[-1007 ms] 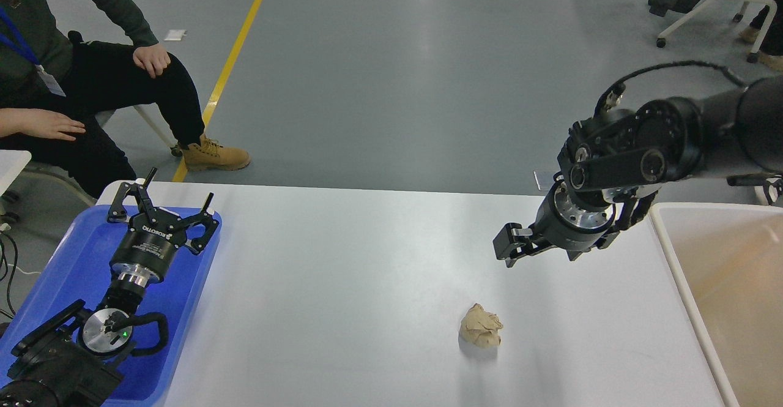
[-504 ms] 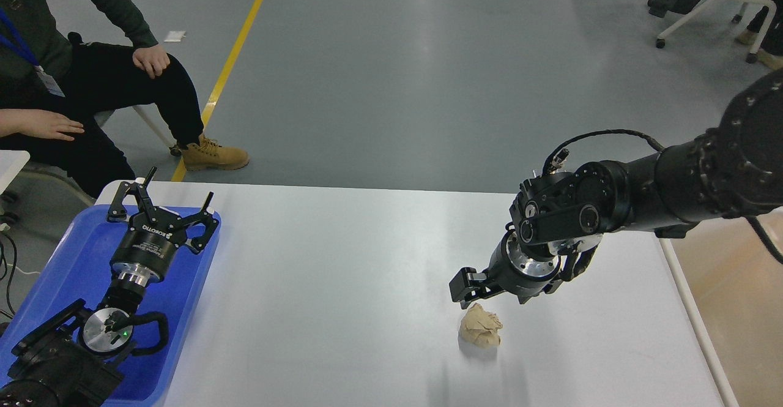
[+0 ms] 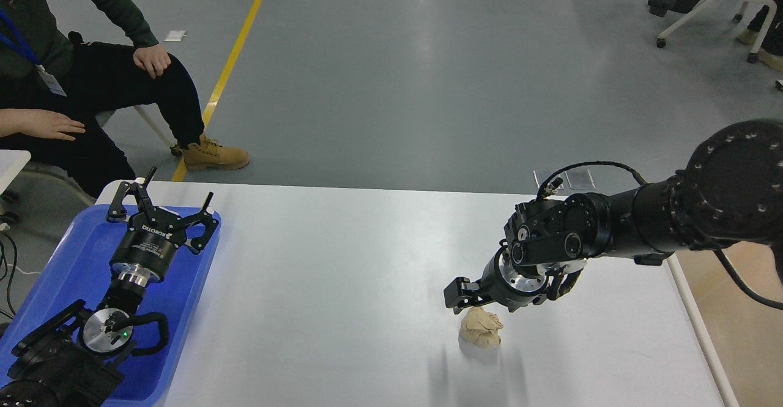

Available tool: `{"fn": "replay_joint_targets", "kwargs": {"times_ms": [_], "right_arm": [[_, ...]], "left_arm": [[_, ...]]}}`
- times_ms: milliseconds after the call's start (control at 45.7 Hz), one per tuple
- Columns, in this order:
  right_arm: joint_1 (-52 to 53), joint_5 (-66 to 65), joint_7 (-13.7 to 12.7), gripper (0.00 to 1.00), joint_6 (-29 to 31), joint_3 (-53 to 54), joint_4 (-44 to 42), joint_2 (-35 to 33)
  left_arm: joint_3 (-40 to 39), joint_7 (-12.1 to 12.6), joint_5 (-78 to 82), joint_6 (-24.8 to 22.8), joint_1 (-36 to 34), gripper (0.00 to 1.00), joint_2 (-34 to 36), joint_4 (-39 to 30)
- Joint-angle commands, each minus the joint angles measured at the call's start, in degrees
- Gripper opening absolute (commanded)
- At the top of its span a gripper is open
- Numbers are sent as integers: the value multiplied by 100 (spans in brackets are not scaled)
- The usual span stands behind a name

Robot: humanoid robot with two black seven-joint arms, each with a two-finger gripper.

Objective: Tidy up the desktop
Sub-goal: 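Move the open right gripper down toward the crumpled paper ball, then close the right gripper around the crumpled paper ball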

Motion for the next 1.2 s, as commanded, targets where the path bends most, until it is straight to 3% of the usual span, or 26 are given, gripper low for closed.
{"fn": "replay_joint_targets", "kwargs": {"times_ms": [0, 1182], "right_arm": [[-336, -95, 0, 100, -192, 52, -381, 8], [-1286, -138, 0, 100, -526, 509, -909, 8]], "left_arm": [[0, 0, 0, 0, 1, 99, 0, 0], [0, 0, 0, 9, 1, 99, 0, 0]]}}
